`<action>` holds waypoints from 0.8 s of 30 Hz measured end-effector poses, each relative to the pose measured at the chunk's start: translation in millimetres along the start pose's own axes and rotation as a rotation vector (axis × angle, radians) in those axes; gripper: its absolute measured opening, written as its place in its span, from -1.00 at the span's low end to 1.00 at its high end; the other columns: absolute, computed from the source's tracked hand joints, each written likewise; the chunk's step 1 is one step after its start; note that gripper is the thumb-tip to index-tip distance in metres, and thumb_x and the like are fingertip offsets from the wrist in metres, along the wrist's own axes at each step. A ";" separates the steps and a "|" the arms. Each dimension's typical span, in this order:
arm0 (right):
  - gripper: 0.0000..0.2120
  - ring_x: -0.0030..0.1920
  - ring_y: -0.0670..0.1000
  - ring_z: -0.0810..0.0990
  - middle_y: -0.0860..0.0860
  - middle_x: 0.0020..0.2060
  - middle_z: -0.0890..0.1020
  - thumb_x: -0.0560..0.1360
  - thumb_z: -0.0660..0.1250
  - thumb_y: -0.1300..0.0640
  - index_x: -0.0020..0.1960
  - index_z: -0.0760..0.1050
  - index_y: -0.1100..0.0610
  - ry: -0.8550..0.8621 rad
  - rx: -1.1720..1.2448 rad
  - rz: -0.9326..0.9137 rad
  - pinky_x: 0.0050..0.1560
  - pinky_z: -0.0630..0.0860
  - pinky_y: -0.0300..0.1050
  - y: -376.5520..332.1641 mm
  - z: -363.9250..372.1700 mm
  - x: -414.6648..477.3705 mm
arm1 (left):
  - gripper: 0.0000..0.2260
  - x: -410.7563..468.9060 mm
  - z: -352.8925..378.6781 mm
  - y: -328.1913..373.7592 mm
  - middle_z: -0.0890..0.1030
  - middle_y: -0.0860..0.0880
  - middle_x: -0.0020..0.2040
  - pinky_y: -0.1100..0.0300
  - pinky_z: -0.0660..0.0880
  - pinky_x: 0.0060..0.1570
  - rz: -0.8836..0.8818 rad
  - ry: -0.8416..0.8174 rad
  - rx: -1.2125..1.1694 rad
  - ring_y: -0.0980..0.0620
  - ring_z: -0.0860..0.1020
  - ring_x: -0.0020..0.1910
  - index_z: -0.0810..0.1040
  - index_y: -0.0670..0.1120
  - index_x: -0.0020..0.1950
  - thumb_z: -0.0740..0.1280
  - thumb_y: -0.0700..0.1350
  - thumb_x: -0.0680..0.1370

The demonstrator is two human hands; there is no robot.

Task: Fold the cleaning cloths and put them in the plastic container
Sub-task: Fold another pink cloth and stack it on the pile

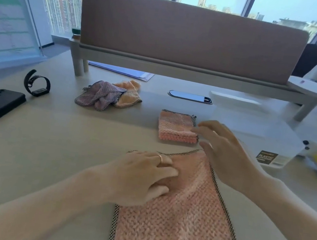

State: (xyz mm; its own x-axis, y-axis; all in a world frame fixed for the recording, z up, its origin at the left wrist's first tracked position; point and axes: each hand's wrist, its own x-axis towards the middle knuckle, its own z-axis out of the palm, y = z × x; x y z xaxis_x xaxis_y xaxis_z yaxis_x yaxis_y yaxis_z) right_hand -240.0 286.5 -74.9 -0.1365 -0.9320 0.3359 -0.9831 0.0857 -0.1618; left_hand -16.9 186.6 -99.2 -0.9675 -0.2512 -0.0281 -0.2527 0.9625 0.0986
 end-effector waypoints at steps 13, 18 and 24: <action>-0.13 0.64 -0.03 -0.21 -0.03 0.66 -0.19 0.53 -0.28 -0.46 0.66 -0.26 0.05 -0.452 -0.086 0.128 0.55 -0.24 -0.16 -74.6 35.9 -63.0 | -0.43 -43.5 7.9 -19.5 0.64 -0.08 0.24 -0.04 0.58 0.11 -0.454 0.222 0.257 -0.12 0.60 0.23 0.54 0.01 0.33 0.07 0.35 0.55; -0.17 0.61 -0.10 -0.33 -0.08 0.63 -0.29 0.57 -0.19 -0.43 0.64 -0.36 0.02 -0.438 -0.134 0.097 0.56 -0.35 -0.13 -50.0 43.8 -58.7 | -0.16 -44.8 33.9 -48.5 -0.20 0.10 0.68 -0.03 -0.20 0.63 -0.436 -0.024 -0.030 0.10 -0.26 0.64 -0.25 0.16 0.66 -0.23 0.55 0.48; -0.14 0.57 -0.12 -0.41 -0.09 0.60 -0.38 0.54 -0.18 -0.47 0.60 -0.46 -0.03 -0.497 -0.157 0.142 0.55 -0.36 -0.12 -33.4 36.4 -61.2 | -0.19 -30.2 33.5 -52.0 -0.14 0.10 0.69 0.03 -0.22 0.62 -0.382 0.065 -0.093 0.15 -0.22 0.64 -0.13 0.18 0.67 -0.19 0.53 0.49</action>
State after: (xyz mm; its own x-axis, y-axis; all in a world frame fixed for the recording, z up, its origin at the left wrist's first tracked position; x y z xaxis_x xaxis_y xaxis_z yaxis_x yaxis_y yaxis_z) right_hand -194.4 327.9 -123.8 -0.2321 -0.9586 -0.1652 -0.9709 0.2387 -0.0207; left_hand 25.5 147.6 -136.9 -0.8014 -0.5978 -0.0178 -0.5904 0.7860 0.1833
